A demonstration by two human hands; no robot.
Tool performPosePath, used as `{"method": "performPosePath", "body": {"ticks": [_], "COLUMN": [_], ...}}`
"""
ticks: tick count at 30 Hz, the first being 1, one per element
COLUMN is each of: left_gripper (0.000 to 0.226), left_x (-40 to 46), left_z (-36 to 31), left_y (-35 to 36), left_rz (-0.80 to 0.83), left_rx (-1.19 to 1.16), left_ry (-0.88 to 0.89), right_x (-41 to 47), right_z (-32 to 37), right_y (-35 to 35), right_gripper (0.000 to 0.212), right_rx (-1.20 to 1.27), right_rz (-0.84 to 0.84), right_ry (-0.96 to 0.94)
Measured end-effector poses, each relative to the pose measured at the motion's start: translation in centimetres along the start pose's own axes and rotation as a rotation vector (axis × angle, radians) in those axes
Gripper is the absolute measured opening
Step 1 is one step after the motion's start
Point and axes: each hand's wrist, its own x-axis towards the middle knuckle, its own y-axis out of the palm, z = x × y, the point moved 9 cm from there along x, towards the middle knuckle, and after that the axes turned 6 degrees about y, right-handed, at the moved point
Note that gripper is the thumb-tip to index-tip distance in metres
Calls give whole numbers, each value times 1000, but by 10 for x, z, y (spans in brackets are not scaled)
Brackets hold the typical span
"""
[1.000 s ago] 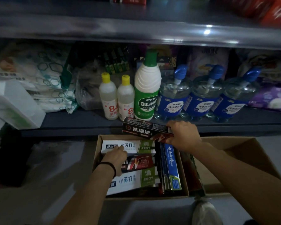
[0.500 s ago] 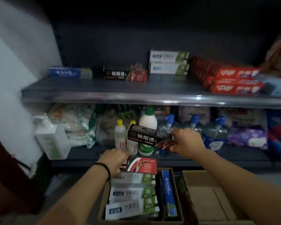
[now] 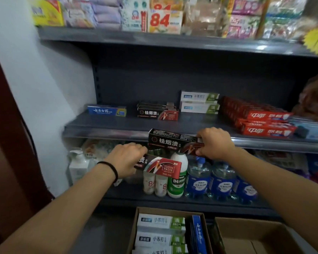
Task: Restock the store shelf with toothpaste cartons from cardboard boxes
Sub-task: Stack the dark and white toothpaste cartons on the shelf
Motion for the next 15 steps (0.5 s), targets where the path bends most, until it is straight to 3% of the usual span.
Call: {"method": "performPosePath", "body": {"ticks": [7, 11, 15], "left_gripper": [39, 41, 40], "left_x": [9, 22, 38], "left_z": [53, 81, 116], "left_y": [-22, -17, -12], "left_rz": [-50, -52, -65], "left_rx": [53, 60, 72], "left_ry": [-41, -52, -75], "right_x": [51, 87, 135], "right_z": [12, 23, 47], "right_y": [-23, -16, -5], "right_gripper": [38, 26, 34], "right_rx": [-2, 4, 22], "right_rz": [-48, -38, -70], "right_ry": [0, -8, -55]}}
